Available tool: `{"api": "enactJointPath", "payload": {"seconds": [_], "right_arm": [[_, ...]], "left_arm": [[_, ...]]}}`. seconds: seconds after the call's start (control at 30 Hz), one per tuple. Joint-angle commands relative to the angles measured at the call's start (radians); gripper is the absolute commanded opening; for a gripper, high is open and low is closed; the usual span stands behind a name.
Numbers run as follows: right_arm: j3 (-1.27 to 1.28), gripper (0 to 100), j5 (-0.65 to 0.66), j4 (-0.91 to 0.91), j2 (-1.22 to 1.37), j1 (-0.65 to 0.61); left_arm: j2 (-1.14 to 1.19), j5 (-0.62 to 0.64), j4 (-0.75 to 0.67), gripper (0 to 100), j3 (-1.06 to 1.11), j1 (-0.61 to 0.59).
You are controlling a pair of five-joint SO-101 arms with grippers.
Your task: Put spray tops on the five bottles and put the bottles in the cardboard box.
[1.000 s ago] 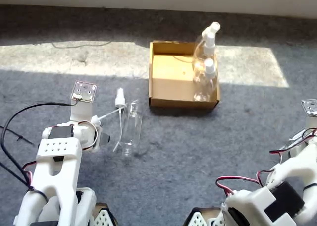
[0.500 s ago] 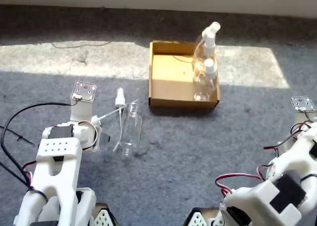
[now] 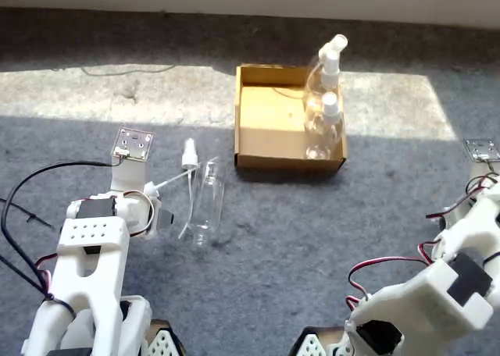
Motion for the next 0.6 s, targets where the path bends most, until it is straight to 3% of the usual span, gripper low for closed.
{"api": "enactJointPath", "payload": {"seconds": [0.0, 0.37, 0.57], "right_arm": [[-0.079, 0.5, -0.040, 0.007, 0.007, -0.085], [-0.171, 0.5, -0.089, 0.073, 0.015, -0.229], [-0.535, 4.7, 0.204, 0.467, -0.059, -0.200]], "left_arm": [[-0.024, 0.008, -0.011, 26, -0.002, 0.016], [-0.024, 0.006, -0.014, 26, -0.002, 0.015], [-0.024, 0.006, -0.015, 26, -0.002, 0.015]]}}
